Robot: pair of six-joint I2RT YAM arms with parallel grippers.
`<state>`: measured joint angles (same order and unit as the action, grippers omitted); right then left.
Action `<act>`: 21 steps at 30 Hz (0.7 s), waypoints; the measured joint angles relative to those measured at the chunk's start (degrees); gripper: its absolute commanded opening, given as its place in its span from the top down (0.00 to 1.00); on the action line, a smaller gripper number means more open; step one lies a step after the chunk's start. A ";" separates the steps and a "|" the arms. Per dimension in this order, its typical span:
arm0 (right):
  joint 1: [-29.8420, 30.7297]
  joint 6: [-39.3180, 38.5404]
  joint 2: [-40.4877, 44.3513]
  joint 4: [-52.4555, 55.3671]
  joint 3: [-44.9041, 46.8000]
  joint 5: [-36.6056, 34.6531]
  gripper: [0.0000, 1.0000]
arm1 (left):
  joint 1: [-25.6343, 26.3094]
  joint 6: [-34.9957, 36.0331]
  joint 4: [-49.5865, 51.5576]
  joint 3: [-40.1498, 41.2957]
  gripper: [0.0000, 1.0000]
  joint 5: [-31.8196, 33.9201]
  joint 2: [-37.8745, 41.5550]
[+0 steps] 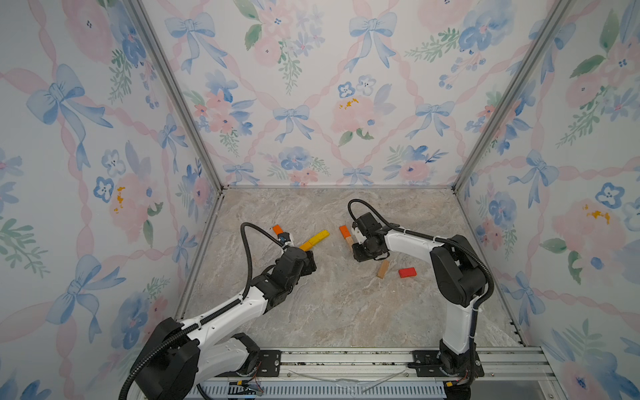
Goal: Assemble the letter v with building blocks
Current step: Assemble the building block at the center of the board.
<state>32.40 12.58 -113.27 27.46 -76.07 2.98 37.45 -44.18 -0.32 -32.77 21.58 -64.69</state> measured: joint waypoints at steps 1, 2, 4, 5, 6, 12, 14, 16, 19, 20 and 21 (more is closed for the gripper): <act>0.00 0.00 0.00 0.00 0.00 0.02 0.69 | 0.00 0.02 0.00 0.00 0.21 0.00 0.00; 0.00 0.00 0.00 0.00 0.00 0.02 0.69 | 0.00 0.00 0.00 0.00 0.21 0.00 0.00; 0.02 0.00 0.00 0.00 0.00 0.04 0.68 | 0.00 0.00 0.00 0.02 0.20 0.00 0.00; 0.02 0.02 0.00 0.00 0.00 0.04 0.68 | 0.00 0.02 0.00 0.02 0.21 0.00 0.00; 0.07 0.02 0.00 0.00 0.00 0.04 0.68 | 0.00 0.00 0.00 0.04 0.20 0.00 0.00; 0.33 0.02 0.00 0.00 0.00 0.24 0.68 | -0.04 0.00 0.00 0.04 0.20 -0.02 0.00; 0.37 0.02 0.00 0.00 0.00 0.39 0.68 | -0.04 0.00 0.00 0.04 0.21 -0.02 0.00; 0.39 0.02 0.00 0.00 0.00 0.46 0.67 | -0.04 0.00 0.00 0.04 0.21 -0.02 0.00; 0.44 0.07 0.00 0.00 0.00 0.44 0.66 | -0.04 0.00 0.00 0.04 0.21 -0.02 0.00; 0.44 0.09 0.00 0.00 0.00 0.44 0.65 | -0.09 0.00 0.00 0.04 0.21 -0.04 0.00; 0.44 0.17 0.00 0.00 0.00 0.46 0.65 | -0.11 0.00 0.00 0.04 0.20 -0.07 0.00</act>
<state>32.84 12.75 -113.27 27.46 -76.07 3.44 37.34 -44.18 -0.32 -32.73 21.52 -64.69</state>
